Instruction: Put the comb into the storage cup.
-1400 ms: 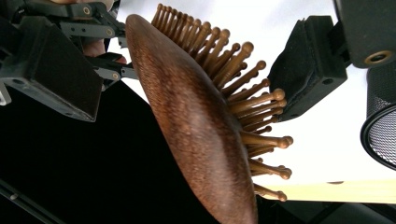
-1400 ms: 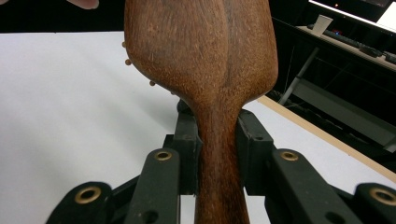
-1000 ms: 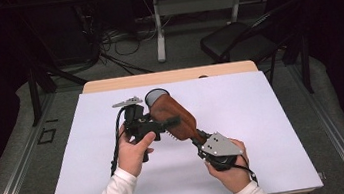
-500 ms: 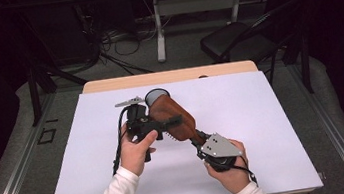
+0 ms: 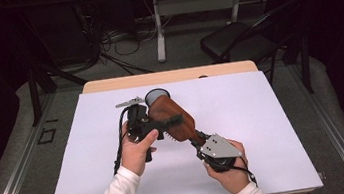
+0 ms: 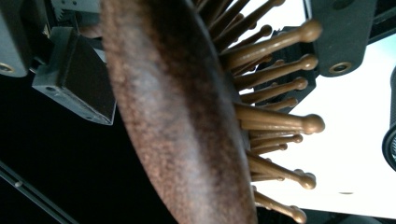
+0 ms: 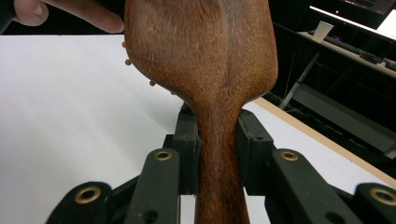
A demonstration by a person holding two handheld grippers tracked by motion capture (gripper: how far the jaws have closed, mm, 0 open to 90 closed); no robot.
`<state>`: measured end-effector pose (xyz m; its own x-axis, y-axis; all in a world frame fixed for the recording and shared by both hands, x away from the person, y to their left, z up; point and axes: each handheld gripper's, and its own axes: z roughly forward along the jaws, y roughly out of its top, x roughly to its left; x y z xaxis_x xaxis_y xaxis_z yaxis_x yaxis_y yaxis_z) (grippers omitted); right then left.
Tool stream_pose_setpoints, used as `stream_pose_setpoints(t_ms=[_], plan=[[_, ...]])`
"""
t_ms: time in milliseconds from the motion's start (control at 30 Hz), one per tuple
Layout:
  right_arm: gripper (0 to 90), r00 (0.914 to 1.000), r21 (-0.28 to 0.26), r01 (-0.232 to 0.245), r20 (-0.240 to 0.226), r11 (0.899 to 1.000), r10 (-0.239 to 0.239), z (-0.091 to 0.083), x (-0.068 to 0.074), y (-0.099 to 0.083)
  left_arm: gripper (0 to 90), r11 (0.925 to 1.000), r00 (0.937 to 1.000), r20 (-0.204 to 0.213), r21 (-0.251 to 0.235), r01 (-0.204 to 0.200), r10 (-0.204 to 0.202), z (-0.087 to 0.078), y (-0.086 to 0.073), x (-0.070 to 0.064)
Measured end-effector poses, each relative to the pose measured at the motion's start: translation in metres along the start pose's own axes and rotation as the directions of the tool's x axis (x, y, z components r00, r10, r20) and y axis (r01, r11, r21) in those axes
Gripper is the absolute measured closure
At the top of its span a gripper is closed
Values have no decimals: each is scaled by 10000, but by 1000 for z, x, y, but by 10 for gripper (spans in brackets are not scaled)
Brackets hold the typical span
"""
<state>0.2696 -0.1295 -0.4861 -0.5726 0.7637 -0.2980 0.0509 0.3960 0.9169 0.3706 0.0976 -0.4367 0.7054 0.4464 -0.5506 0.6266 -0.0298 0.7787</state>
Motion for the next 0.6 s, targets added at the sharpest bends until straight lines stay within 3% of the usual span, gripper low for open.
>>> stream_pose_setpoints(t_ms=[300, 600], plan=[[722, 10000, 26, 9, -21, 10000, -9, 0, 1, 0, 254, 9996, 9995, -90, -1, 292, -292, 1, -2, 0], [723, 10000, 11, 7, -20, 10000, -7, 0, 1, -1, 273, 9974, 9974, 135, -124, 704, -702, 0, -3, 2]])
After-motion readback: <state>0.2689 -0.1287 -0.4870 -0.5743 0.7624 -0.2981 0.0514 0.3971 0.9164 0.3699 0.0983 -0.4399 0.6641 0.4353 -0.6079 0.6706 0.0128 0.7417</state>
